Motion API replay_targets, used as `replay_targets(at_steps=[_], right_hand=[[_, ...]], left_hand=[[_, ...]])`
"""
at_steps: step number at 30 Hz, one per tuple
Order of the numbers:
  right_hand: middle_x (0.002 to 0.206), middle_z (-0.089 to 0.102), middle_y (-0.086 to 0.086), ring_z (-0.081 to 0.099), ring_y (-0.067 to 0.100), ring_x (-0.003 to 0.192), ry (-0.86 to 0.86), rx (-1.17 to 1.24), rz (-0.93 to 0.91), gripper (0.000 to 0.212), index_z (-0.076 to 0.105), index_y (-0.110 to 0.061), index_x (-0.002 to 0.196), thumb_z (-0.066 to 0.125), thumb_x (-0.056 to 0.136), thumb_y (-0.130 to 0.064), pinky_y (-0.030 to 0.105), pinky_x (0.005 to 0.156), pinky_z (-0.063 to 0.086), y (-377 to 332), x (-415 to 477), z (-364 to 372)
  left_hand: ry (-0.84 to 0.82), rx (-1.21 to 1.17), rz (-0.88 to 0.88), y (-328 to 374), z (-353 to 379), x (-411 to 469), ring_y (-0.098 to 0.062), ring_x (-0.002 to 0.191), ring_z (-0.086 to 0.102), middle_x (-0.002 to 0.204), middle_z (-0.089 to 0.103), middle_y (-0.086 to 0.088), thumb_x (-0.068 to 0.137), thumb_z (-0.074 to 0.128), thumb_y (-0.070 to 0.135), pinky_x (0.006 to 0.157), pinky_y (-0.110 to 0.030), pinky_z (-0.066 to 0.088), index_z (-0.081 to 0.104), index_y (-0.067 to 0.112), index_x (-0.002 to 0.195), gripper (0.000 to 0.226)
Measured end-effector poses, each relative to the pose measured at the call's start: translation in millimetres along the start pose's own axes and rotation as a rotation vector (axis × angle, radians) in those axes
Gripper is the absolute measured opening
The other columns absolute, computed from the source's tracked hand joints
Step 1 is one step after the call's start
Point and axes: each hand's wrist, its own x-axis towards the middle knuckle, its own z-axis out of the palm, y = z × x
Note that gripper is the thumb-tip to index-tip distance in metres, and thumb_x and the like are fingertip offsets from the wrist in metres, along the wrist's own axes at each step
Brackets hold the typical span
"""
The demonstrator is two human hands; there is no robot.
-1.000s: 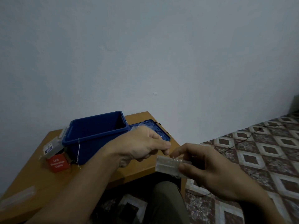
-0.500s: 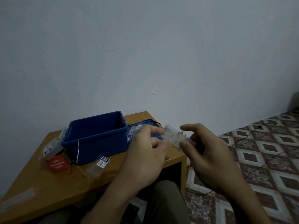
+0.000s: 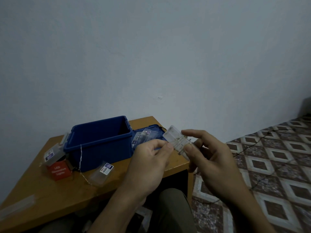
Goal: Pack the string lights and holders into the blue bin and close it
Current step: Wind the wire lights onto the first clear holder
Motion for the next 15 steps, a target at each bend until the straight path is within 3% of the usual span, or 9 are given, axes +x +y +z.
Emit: replay_targets(at_steps=[4,9,15], right_hand=[[0.071,0.054,0.011,0.057,0.024,0.056,-0.042,0.09,0.063,0.026,0.071,-0.026,0.11,0.061,0.096,-0.007,0.053,0.055,0.051,5,2,1],[0.078,0.055,0.02,0.06,0.028,0.058,-0.067,0.18,0.092,0.026,0.072,-0.026,0.111,0.062,0.095,-0.009,0.043,0.058,0.055,4,1,3],[0.079,0.054,0.02,0.06,0.026,0.059,-0.091,0.227,0.127,0.024,0.072,-0.025,0.111,0.063,0.094,-0.011,0.039,0.058,0.056,3,2,2]], left_hand=[[-0.019,0.07,0.033,-3,-7,0,-0.006,0.045,0.031,0.051,0.04,0.008,0.1,0.053,0.036,0.045,-0.022,0.028,0.074,0.024,0.098,0.024],[-0.061,0.152,0.087,-7,-9,-1,-0.006,0.044,0.031,0.049,0.04,0.008,0.103,0.045,0.037,0.047,-0.025,0.027,0.072,0.023,0.104,0.03],[-0.046,0.292,0.174,-6,-13,0,-0.005,0.041,0.029,0.048,0.035,0.008,0.102,0.043,0.039,0.046,-0.024,0.026,0.07,0.007,0.093,0.043]])
